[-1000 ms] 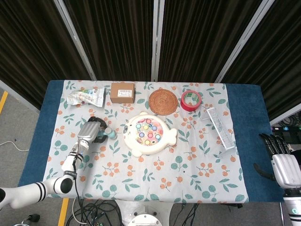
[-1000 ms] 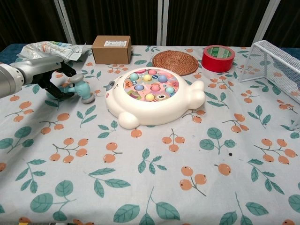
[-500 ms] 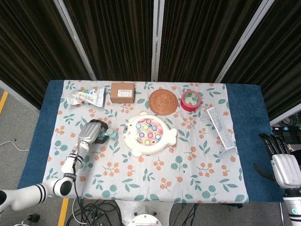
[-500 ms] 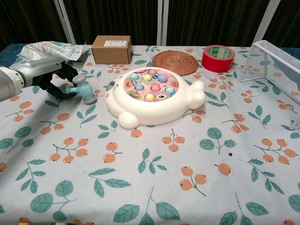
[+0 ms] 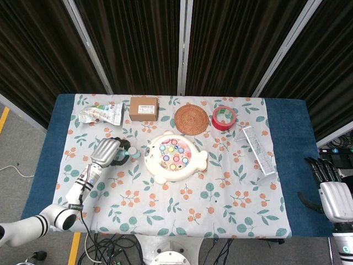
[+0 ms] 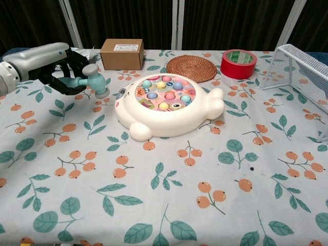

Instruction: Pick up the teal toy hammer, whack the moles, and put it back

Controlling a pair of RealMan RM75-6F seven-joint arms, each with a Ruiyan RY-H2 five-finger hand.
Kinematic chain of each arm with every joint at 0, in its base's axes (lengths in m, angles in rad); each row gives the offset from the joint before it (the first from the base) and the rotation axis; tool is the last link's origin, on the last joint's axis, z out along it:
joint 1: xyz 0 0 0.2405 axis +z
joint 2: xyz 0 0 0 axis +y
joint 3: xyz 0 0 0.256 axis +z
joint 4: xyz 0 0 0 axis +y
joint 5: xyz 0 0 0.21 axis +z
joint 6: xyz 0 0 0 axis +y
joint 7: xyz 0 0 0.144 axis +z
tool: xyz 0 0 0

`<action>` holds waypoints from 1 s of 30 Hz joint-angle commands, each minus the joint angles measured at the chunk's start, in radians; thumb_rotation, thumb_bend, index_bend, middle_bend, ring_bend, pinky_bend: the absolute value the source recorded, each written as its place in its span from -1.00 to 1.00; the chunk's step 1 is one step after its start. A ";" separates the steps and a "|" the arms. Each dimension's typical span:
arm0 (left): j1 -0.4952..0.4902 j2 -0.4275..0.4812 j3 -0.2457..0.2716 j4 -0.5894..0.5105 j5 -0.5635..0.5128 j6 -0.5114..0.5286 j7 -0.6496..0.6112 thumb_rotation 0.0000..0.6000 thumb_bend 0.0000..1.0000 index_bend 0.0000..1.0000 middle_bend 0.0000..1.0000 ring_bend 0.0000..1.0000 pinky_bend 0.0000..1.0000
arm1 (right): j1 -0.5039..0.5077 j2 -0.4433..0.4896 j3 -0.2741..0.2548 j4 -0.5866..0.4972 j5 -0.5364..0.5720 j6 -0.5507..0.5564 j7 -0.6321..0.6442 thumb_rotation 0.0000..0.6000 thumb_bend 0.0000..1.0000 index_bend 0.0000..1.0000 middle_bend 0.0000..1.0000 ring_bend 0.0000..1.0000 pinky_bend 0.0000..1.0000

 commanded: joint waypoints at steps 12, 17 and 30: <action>-0.108 0.026 0.001 -0.027 0.128 -0.012 0.005 1.00 0.02 0.13 0.16 0.00 0.16 | -0.023 0.016 -0.006 -0.021 -0.007 0.033 -0.019 1.00 -0.64 -1.00 -0.84 -1.00 -1.00; -0.172 0.027 -0.045 -0.035 0.071 -0.099 0.072 1.00 0.03 0.13 0.17 0.01 0.19 | -0.029 0.014 -0.009 -0.021 -0.006 0.035 -0.018 1.00 -0.64 -1.00 -0.84 -1.00 -1.00; -0.238 0.016 -0.109 -0.060 -0.110 -0.218 0.195 1.00 0.03 0.13 0.18 0.01 0.19 | -0.037 0.011 -0.008 -0.006 0.000 0.037 0.000 1.00 -0.64 -1.00 -0.84 -1.00 -1.00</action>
